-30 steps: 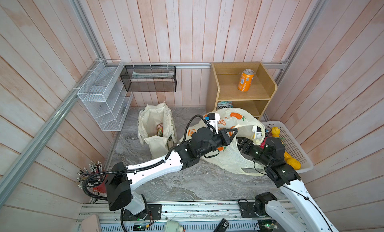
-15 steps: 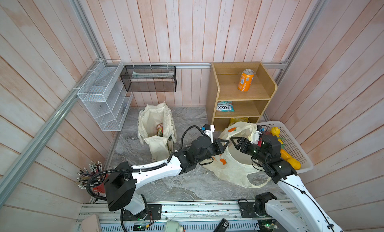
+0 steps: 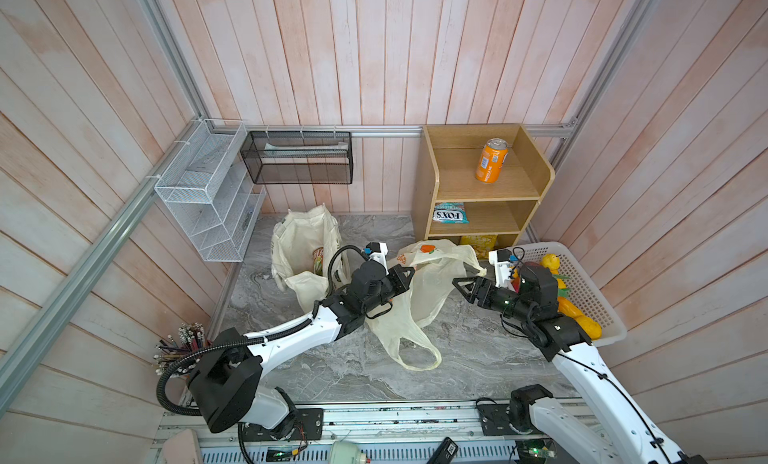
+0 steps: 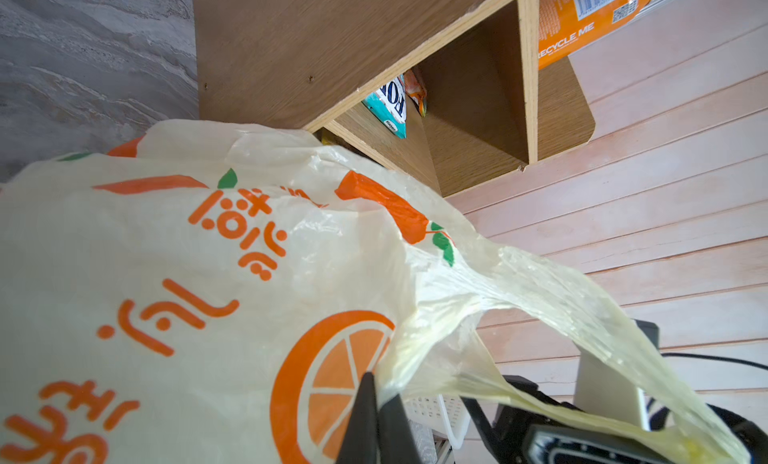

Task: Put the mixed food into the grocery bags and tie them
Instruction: 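Release the bag opening and withdraw the right gripper toward the fruit basket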

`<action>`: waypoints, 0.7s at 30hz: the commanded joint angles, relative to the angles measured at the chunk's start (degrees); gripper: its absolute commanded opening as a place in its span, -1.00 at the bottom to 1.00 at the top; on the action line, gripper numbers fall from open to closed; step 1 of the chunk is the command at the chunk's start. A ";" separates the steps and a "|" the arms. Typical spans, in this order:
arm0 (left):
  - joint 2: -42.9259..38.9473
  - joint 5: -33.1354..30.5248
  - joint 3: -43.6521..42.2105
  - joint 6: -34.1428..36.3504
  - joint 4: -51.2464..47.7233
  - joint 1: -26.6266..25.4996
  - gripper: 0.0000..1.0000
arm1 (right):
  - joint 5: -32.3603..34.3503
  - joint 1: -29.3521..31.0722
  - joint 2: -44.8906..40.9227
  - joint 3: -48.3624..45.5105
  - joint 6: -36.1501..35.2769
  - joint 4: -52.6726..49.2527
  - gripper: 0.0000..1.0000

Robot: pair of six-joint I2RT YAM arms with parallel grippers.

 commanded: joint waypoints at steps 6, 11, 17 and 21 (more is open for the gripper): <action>-2.40 0.54 -1.67 1.44 -0.10 1.69 -1.00 | 6.39 -3.60 -6.66 3.86 0.50 -3.60 0.38; -3.47 1.12 -2.24 1.37 0.14 2.62 -1.00 | 9.42 -10.15 -7.48 3.48 0.08 -8.64 0.37; -4.26 1.55 -2.46 1.73 0.64 2.87 -1.00 | 6.63 -20.96 -3.63 -0.83 -2.00 -10.52 0.44; -4.30 2.14 -2.70 1.50 1.25 2.89 -1.00 | 9.42 -27.35 -1.27 -4.61 -4.29 -10.60 0.52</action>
